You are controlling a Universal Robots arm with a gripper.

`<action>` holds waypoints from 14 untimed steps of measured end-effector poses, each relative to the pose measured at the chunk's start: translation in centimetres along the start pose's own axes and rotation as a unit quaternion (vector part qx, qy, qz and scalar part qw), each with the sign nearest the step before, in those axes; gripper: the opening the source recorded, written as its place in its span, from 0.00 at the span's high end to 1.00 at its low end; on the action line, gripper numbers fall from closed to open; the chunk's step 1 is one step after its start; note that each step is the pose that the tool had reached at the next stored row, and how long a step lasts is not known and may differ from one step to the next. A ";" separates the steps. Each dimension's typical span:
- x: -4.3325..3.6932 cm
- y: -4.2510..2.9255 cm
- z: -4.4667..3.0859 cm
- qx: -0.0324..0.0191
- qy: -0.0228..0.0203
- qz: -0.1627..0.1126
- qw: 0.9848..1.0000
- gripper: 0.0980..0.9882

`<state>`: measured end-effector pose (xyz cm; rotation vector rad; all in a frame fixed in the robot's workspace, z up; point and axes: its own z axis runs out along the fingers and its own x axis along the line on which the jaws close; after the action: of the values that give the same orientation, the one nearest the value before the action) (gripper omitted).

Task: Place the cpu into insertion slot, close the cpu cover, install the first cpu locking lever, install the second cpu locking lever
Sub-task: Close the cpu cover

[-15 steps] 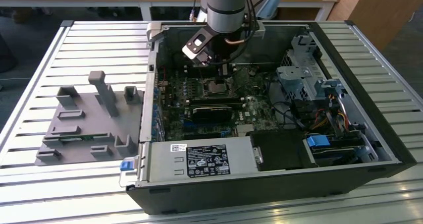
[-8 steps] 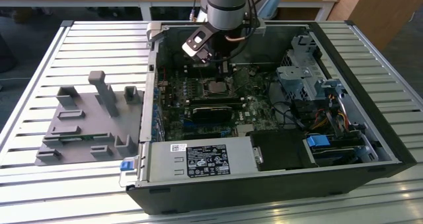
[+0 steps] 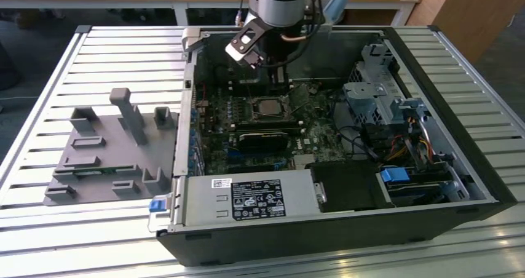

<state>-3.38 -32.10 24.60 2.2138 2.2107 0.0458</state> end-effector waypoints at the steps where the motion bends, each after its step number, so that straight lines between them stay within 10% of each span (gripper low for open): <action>1: 0.00 0.00 -0.39 0.000 0.000 0.000 1.000 0.98; 5: 0.03 0.00 -2.32 0.000 0.000 0.000 1.000 0.98; 14: -0.81 -0.13 -2.41 -0.001 0.000 0.000 1.000 0.98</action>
<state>-3.58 -32.94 26.99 2.2128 2.2101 0.0479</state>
